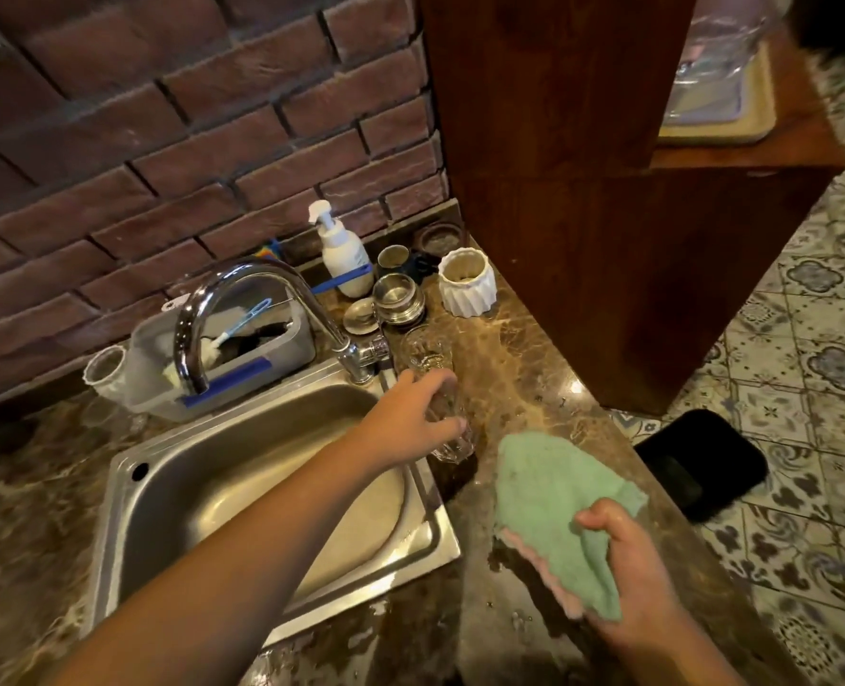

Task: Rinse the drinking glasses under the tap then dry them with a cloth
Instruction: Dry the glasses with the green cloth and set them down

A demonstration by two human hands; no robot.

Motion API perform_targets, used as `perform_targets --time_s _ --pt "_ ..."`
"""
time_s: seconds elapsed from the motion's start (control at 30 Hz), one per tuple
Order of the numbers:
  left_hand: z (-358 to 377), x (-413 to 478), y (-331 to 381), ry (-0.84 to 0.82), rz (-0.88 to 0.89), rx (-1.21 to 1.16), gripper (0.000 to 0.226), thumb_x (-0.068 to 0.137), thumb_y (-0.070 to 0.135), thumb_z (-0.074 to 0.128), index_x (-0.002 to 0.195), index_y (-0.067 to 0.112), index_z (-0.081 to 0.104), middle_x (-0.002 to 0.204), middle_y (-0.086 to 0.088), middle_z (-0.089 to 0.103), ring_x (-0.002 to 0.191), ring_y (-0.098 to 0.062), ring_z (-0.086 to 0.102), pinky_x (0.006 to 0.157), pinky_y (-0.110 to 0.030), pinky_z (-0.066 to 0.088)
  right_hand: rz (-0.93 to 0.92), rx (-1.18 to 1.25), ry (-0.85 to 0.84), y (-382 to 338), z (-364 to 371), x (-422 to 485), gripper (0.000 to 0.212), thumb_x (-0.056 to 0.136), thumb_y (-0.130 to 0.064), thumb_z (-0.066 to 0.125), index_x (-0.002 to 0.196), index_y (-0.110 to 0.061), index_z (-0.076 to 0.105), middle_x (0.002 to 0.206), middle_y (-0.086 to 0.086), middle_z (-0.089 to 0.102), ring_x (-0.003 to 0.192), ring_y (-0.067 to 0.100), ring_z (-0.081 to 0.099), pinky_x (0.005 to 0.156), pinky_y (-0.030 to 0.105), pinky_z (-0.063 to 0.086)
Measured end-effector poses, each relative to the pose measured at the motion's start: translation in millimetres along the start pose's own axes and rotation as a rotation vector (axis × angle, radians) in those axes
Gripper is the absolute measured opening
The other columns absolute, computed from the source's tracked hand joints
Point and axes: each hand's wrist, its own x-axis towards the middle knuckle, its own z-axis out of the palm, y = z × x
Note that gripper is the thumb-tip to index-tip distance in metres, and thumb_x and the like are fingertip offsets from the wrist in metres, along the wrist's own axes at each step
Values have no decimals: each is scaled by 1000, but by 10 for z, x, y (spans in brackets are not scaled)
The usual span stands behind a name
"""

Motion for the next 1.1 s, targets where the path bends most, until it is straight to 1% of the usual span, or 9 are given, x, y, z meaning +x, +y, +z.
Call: perform_targets --time_s 0.1,0.2,0.27,0.37,0.47,0.57,0.7,0.9,1.1 --pt "-200 -332 37 62 4 -68 53 97 44 57 147 36 39 128 -1 43 110 -17 53 87 -31 45 -162 -133 93 -10 406 -1 41 79 -2 46 119 -8 57 114 33 66 75 41 69 35 27 51" --pt "-398 -686 79 137 3 -156 54 93 57 49 144 39 44 124 0 51 101 -14 57 82 -32 48 -287 -437 74 153 809 -128 19 87 0 50 101 0 63 70 17 69 45 21 62 36 24 45" --pt "-538 -934 99 209 -2 -269 60 87 62 46 141 37 51 131 1 60 111 -15 61 97 -41 51 -433 -642 13 300 1113 -200 17 87 1 57 96 -9 67 83 12 72 63 15 68 50 26 52" --pt "-744 -1309 98 301 -7 -449 35 94 45 47 121 35 68 119 8 71 110 -12 64 102 -39 49 -970 -1138 -337 588 1465 -257 72 81 -6 67 147 -22 42 150 -8 45 136 1 44 107 15 40" --pt "-894 -1727 21 349 -59 -595 28 101 35 47 109 32 73 110 5 74 106 -14 66 98 -39 50 -1199 -1338 -365 783 1740 -256 89 76 -23 78 153 -24 32 154 -10 36 141 3 36 110 14 35" --pt "-965 -2053 -143 438 -1 -599 25 96 36 52 116 37 69 110 10 72 106 -12 65 101 -42 51 -1099 -1267 -432 974 1970 -402 88 70 -33 81 148 -33 40 143 -17 49 132 4 49 103 32 49" --pt "-1065 -2448 -360 484 72 -444 84 84 44 57 159 36 19 137 12 55 117 -6 57 101 -35 51 -741 -1067 -547 1159 2143 -598 72 58 -18 78 127 -25 57 110 -3 74 100 17 72 78 41 62" --pt "-1250 -2889 -753 482 358 -260 60 78 55 48 134 36 53 121 5 57 115 -10 52 98 -36 46 -70 -562 -795 1567 2261 -767 88 44 -12 97 124 1 63 113 38 65 92 47 71 73 51 61" --pt "-1310 -3036 -966 500 258 -397 58 76 60 44 130 43 55 124 4 45 123 -13 46 106 -37 42 -555 -856 -697 1831 2483 -817 59 61 -19 88 117 -16 68 112 14 74 105 36 70 91 51 57"
